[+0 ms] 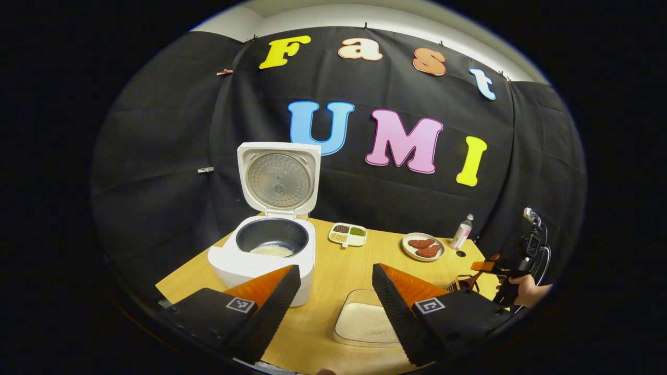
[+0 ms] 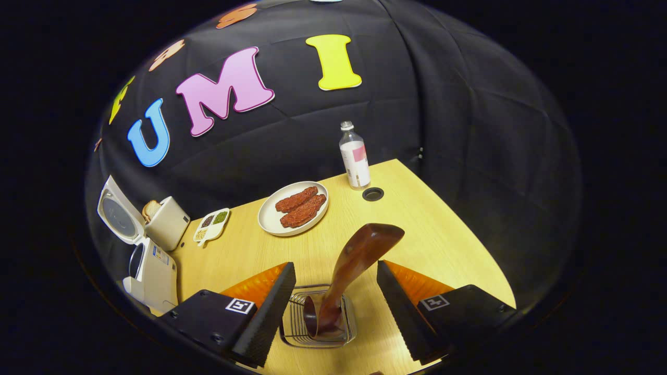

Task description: Close the left gripper, press the button to open the rice cooker; take a wooden spoon from the chopstick holder with the right hand, scoop a spoonful of rice and pour it into the rice cooker, then put the wooden spoon back into the chopstick holder.

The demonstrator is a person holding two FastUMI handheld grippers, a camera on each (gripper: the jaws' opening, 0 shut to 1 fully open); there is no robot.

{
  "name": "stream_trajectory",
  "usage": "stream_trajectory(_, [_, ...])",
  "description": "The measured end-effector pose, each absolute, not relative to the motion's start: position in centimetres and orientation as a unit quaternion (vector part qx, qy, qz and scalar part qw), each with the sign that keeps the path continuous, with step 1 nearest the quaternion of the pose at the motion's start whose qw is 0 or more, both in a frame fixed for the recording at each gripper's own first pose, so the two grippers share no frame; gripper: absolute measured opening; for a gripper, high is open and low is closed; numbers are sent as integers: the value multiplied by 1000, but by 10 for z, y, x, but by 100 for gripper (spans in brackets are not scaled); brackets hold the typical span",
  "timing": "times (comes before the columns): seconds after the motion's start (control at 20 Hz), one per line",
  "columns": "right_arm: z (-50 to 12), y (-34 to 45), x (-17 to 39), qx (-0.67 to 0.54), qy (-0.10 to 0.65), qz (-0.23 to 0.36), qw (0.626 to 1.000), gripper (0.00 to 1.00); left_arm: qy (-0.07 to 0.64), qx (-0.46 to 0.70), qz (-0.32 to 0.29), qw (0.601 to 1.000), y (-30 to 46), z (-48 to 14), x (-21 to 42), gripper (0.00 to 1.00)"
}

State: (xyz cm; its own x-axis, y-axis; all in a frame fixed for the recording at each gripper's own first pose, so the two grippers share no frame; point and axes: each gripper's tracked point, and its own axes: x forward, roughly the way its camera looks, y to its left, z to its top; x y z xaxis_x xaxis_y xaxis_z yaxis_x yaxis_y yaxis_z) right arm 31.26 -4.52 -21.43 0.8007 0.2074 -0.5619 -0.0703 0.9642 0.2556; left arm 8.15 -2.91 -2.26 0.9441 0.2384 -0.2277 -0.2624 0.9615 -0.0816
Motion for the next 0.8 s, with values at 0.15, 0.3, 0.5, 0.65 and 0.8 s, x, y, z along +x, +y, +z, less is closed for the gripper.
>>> stream_trajectory(0.15, [-227, -39, 323, 138, 318, 80, 935, 93, 114, -41, 127, 984, -37, -27, 81, 95])
stream_trajectory(0.3, [-224, -35, 332, 161, 313, 81, 932, 72, 123, -35, 121, 984, -48, -35, 81, 95])
stream_trajectory(0.5, [-228, -39, 339, 172, 316, 65, 931, 22, 130, -63, 108, 984, -64, -50, 86, 95])
stream_trajectory(0.65, [-225, -38, 333, 180, 323, 69, 927, 24, 139, -68, 108, 982, -68, -59, 87, 95])
stream_trajectory(0.8, [-210, -34, 328, 169, 309, 83, 932, 18, 136, -69, 108, 982, -64, -59, 85, 95])
